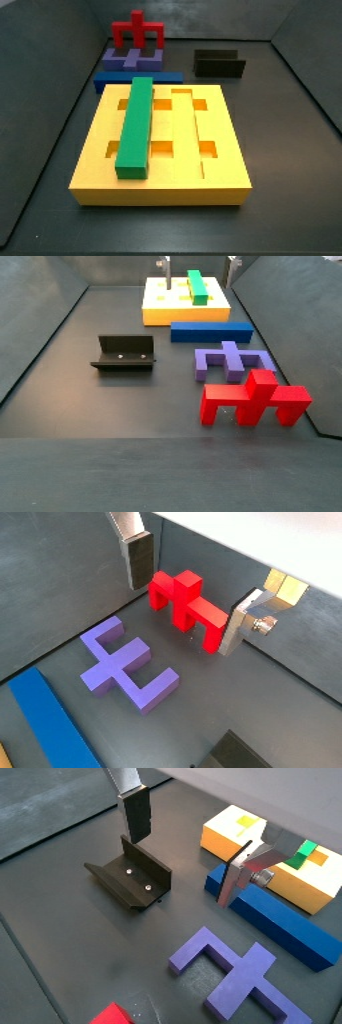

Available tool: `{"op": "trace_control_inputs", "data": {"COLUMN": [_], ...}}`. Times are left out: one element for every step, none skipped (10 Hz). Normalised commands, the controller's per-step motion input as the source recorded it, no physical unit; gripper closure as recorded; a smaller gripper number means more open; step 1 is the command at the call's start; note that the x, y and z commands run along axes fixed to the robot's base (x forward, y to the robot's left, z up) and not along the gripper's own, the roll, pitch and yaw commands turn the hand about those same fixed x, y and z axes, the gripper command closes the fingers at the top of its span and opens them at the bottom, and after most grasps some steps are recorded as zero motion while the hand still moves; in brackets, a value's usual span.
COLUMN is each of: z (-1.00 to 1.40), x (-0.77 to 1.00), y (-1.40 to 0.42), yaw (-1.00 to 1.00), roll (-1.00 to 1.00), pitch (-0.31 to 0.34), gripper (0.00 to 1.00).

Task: Pick up the blue object. Move up. Move to above the board. Insert the blue object.
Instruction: Pick up the blue object.

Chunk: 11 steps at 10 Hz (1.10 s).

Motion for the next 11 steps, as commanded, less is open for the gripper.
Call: {"op": "trace_control_inputs", "data": {"z": [0.00,0.00,-0.11,-0.12,-0.19,-0.23,-0.25,-0.23,-0.24,-0.25,-0.19], "x": [0.00,0.00,-0.06,-0.14,-0.18,-0.18,-0.13,-0.06,-0.01,0.00,0.00], "y": [0.00,0.00,-0.01,-0.31,-0.57,-0.62,-0.63,-0.55,-0.51,-0.39,-0.32], "yaw": [0.00,0.00,-0.01,-0.07,-0.20,-0.37,-0.51,-0.61,-0.66,-0.83,-0.89], "roll": [0.00,-0.01,-0.09,-0.13,-0.05,-0.03,0.00,0.00,0.00,0.00,0.00], "pitch": [0.000,0.000,-0.069,-0.089,-0.064,-0.051,-0.007,0.000,0.000,0.000,0.000], "gripper": [0.00,0.00,0.00,0.00,0.00,0.00,0.00,0.00,0.00,0.00,0.00]}}
